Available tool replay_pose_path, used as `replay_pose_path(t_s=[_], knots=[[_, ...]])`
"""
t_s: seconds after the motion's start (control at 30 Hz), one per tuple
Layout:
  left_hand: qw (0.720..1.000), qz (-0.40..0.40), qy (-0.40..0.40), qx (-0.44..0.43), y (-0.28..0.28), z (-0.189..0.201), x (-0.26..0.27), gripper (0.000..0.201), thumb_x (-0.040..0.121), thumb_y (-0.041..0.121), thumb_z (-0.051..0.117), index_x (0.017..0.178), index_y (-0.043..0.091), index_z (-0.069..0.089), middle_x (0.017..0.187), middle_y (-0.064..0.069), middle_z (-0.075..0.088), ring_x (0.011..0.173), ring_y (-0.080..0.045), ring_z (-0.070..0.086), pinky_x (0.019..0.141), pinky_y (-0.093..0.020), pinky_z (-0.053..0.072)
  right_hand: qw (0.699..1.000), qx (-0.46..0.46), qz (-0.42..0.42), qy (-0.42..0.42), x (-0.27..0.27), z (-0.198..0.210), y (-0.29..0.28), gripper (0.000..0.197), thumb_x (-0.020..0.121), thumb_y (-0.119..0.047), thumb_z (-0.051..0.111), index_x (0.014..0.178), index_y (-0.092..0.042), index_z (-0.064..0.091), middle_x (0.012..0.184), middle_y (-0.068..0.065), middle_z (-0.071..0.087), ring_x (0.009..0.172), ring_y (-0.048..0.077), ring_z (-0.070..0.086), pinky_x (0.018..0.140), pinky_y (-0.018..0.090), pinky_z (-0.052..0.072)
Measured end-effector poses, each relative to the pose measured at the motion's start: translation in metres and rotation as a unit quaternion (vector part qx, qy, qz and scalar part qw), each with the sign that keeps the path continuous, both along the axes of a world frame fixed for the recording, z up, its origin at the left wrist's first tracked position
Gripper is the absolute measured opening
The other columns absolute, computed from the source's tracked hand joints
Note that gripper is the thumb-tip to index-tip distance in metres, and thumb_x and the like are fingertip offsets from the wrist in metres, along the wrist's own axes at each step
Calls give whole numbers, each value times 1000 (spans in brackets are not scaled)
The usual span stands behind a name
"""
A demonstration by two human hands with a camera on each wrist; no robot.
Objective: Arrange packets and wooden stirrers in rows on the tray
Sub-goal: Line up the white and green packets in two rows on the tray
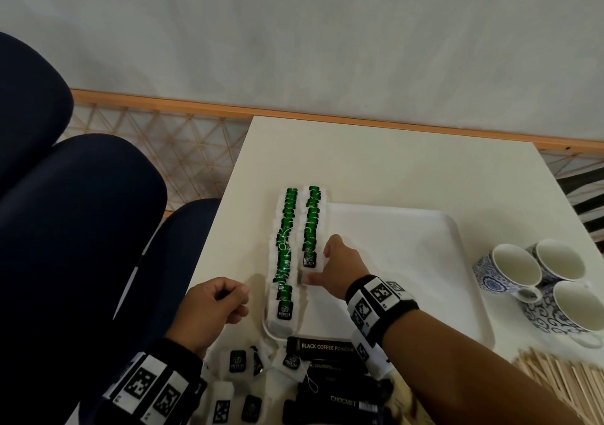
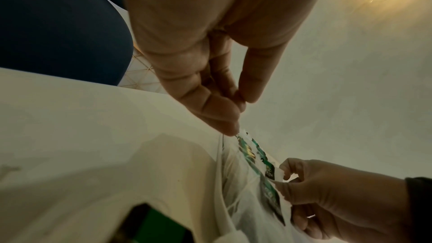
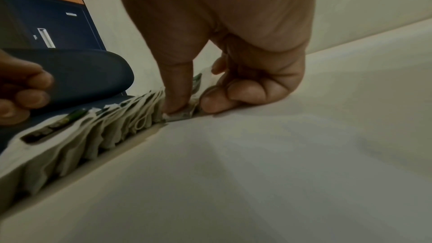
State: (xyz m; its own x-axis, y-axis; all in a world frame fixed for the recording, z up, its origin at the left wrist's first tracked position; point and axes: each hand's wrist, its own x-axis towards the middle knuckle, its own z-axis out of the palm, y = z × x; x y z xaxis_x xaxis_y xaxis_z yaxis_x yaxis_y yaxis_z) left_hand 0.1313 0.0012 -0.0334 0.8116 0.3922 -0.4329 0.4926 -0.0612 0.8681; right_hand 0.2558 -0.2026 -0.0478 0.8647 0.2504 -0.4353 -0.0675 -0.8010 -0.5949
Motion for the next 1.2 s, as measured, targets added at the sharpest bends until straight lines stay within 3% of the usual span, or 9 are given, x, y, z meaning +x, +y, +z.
replay_pose_path(t_s=[0.23, 0.33, 0.47, 0.57, 0.67, 0.8, 0.9, 1.03, 1.2], knots=[[980, -89, 33, 174, 23, 3, -22, 9, 88, 19, 65, 80, 20, 69, 82, 5, 68, 77, -12, 63, 69, -26, 46, 998, -17, 52, -37, -9, 18, -3, 54, 74, -42, 80, 98, -18, 38, 78, -6, 49, 66, 8, 44, 52, 21, 32], [954, -177, 81, 230, 34, 1, -39, 5, 87, 27, 66, 89, 30, 63, 97, 12, 63, 92, -7, 59, 82, -28, 49, 990, -15, 126, -65, -23, 30, 6, 34, 80, -35, 75, 87, -20, 45, 77, -6, 54, 69, 11, 50, 57, 22, 38], [922, -269, 159, 229, 36, -2, -59, 32, 78, 38, 74, 104, 36, 55, 109, 9, 48, 94, -6, 55, 82, -22, 47, 956, 7, 289, -56, -53, 48, 26, 15, 86, -30, 69, 90, -15, 66, 87, -6, 66, 82, 11, 61, 75, 25, 50], [884, -322, 171, 292, 31, -5, -68, 55, 64, 51, 77, 112, 45, 50, 113, 10, 41, 105, -9, 48, 88, -25, 48, 931, 7, 364, -16, -76, 45, 46, 32, 85, -34, 70, 111, -15, 66, 106, 1, 69, 96, 15, 63, 84, 27, 50], [843, -337, 174, 381, 20, -11, -70, 49, 69, 52, 70, 114, 41, 53, 115, 8, 41, 115, -18, 38, 94, -31, 45, 904, -64, 422, -14, -92, 31, 65, 62, 83, -46, 70, 134, -15, 51, 126, 6, 61, 114, 23, 56, 96, 34, 47], [863, -271, 145, 401, 10, -15, -73, 10, 81, 49, 60, 78, 41, 56, 102, 11, 41, 110, -16, 37, 86, -26, 40, 875, -155, 455, -50, -103, 23, 76, 55, 84, -41, 69, 129, -14, 53, 126, 10, 58, 116, 29, 54, 96, 42, 48], [870, -278, 135, 384, 10, -19, -80, 31, 74, 53, 68, 59, 44, 43, 95, 16, 36, 100, -9, 31, 83, -22, 34, 881, -118, 453, -59, -106, 24, 74, 27, 88, -32, 65, 105, -12, 69, 106, 6, 68, 100, 26, 63, 85, 35, 52], [896, -288, 64, 331, 12, -19, -87, 31, 63, 48, 78, 74, 46, 49, 104, 18, 42, 105, -8, 38, 85, -19, 38, 909, -45, 413, -2, -101, 35, 60, 21, 85, -28, 70, 98, -12, 70, 96, 3, 70, 90, 19, 63, 76, 26, 46], [959, -280, -18, 49, 13, 1, -85, 58, 62, 36, 87, 111, 37, 57, 116, 11, 60, 102, -5, 60, 87, -26, 53, 934, 53, 350, 51, -91, 59, 41, 18, 80, -29, 77, 91, -17, 69, 78, -8, 61, 74, 6, 56, 68, 17, 44]])
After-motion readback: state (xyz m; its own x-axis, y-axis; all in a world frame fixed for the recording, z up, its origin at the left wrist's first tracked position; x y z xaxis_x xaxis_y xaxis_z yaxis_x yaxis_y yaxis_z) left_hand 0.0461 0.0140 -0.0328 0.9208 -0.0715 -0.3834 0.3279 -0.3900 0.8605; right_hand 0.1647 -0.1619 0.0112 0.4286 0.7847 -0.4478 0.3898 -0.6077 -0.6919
